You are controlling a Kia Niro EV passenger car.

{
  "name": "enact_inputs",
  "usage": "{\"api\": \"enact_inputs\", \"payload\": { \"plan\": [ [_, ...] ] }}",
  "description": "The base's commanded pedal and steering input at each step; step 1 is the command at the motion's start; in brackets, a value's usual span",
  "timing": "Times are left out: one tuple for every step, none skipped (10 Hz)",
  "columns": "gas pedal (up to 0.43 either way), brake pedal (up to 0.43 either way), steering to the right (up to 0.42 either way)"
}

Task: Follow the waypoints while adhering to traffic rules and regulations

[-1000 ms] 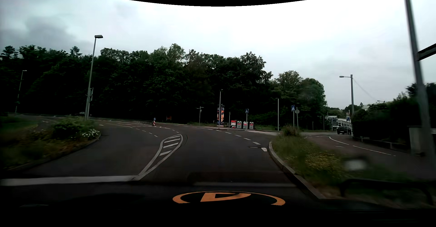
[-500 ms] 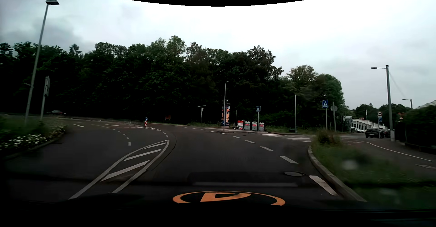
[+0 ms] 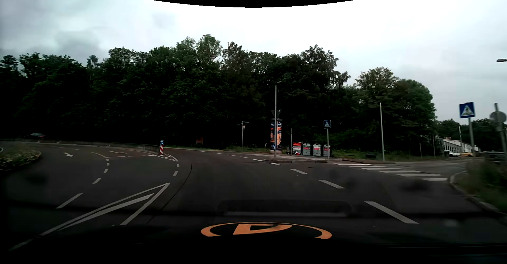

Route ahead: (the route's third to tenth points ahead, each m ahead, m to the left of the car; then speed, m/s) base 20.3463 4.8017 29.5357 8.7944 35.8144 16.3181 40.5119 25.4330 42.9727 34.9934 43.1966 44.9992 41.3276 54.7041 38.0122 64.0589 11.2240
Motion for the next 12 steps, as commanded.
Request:
{"api": "enact_inputs", "payload": {
  "plan": [
    [0.118,0.0,-0.081],
    [0.118,0.0,-0.088],
    [0.118,0.0,-0.094],
    [0.118,0.0,-0.099],
    [0.118,0.0,-0.102],
    [0.118,0.0,-0.106],
    [0.118,0.0,-0.114],
    [0.118,0.0,-0.119],
    [0.118,0.0,-0.124],
    [0.118,0.0,-0.127],
    [0.13,0.0,-0.127],
    [0.13,0.0,-0.127]
  ]
}}
